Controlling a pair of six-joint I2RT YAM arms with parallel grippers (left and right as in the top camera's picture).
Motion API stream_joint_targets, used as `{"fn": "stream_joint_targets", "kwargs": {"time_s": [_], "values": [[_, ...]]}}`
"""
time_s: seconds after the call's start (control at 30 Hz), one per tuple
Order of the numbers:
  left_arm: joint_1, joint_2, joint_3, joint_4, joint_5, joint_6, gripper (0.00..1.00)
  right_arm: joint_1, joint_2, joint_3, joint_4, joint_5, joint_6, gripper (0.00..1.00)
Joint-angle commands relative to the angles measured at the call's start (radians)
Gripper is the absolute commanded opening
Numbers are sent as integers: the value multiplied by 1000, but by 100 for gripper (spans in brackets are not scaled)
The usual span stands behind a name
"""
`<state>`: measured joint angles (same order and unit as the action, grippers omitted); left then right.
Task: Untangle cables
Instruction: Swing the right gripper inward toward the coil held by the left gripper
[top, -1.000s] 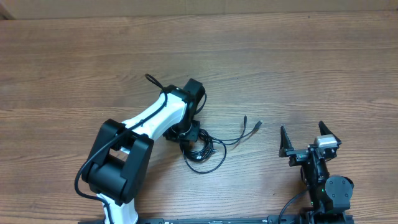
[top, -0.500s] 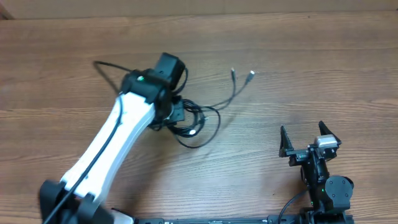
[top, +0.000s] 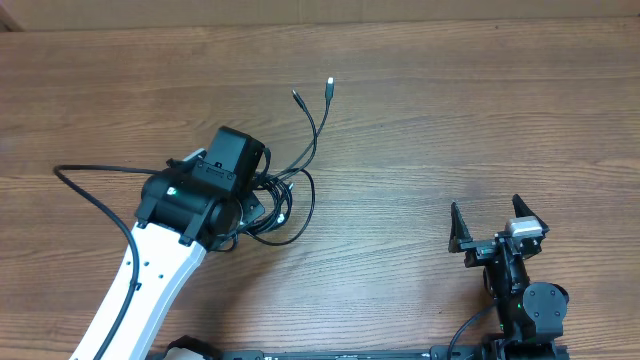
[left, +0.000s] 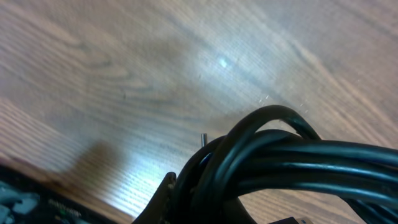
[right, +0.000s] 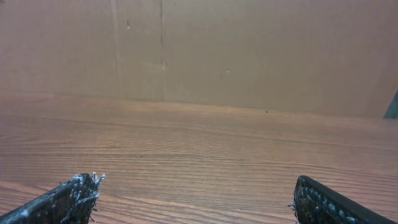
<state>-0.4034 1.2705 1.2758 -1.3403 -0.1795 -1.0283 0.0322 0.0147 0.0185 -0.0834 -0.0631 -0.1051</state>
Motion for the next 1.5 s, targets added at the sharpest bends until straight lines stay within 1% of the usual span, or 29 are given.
{"fn": "stream_joint_targets", "kwargs": {"time_s": [0.0,0.1,0.23,0.53,0.77,0.83,0.87,0.97,1.03,1.1,1.17,1.23,1.27,1.33,1.4,1.47], "values": [[3,-1,-37,4,87,-57,5,-6,-12,-10,3,10,-1,100],[2,-1,-44,6,129,-57,4,-6,-12,-10,3,10,-1,100],[-33,-1,-46,10,147,-57,4,-6,-12,-10,3,10,-1,100],[-141,0,-46,50,146,-57,4,-6,-11,-10,2,10,-1,100],[-161,15,-46,82,145,-56,4,-6,-12,-10,11,9,0,100],[-161,21,-46,86,144,-56,4,-5,-12,-10,10,-45,31,100],[-161,24,-46,89,143,-56,4,-5,-12,-10,11,-80,65,100],[-161,33,-46,94,143,-49,4,-5,-12,-10,29,-309,321,100],[-161,39,-46,93,144,-50,4,-5,-12,-10,29,-424,528,100],[-161,43,-46,93,144,-50,4,-5,-12,-10,29,-511,783,100],[-161,49,-46,93,144,-49,4,-5,-12,-10,27,-637,1083,100],[-161,50,-46,93,143,-48,4,-5,-12,-10,24,-792,1264,100],[-161,50,-46,93,143,-48,4,-5,-12,-10,24,-855,1304,100],[-161,50,-46,100,143,-48,4,-5,-12,-10,24,-904,1310,100],[-161,50,-46,109,145,-49,4,-5,-12,-10,27,-903,1347,100],[-161,50,-46,107,147,-48,4,-6,-12,-10,29,-862,1391,100]]}}
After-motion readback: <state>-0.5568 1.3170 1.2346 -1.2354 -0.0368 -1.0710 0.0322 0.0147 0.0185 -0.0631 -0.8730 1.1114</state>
